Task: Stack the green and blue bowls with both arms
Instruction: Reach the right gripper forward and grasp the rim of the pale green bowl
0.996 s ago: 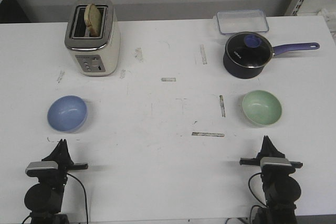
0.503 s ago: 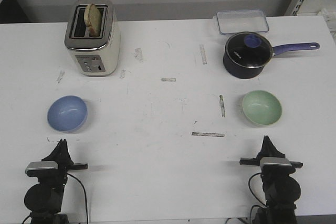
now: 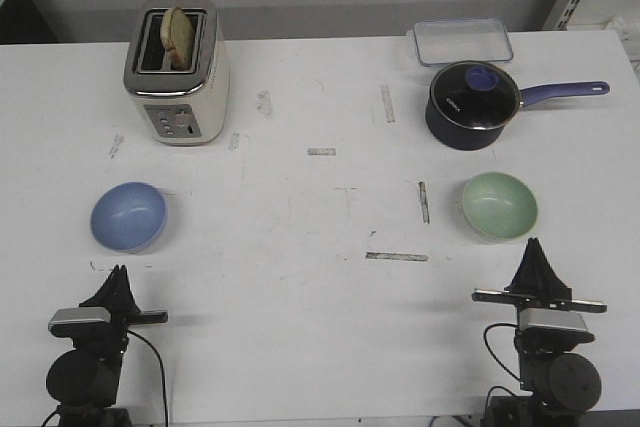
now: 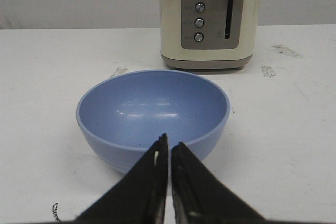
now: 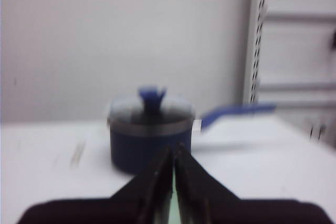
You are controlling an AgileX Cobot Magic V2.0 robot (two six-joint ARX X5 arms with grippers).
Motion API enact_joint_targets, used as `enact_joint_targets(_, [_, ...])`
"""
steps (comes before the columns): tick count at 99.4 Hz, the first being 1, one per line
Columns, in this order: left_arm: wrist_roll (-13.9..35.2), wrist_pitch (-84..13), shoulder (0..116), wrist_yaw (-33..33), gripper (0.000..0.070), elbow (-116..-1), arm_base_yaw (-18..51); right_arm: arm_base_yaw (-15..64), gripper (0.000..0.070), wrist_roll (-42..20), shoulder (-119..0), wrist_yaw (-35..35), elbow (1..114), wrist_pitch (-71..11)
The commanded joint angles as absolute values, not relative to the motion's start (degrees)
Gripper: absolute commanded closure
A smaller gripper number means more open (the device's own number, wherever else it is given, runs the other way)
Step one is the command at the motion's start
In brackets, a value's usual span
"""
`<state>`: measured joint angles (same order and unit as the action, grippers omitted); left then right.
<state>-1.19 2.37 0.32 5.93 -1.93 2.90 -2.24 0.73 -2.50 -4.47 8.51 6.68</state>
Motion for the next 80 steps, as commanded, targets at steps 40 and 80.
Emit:
enact_joint_targets(40, [-1.91,3.07,0.19,5.98,0.0697,-0.78,2.96,-2.52,0.0699,3.11,-47.88,0.62,59.42,-26.81])
enact_joint_targets(80, [-1.91,3.07,0.19,5.98,0.0697,-0.78,2.96,-13.17,0.0281,9.91,-73.76,6.46,72.10,-48.47])
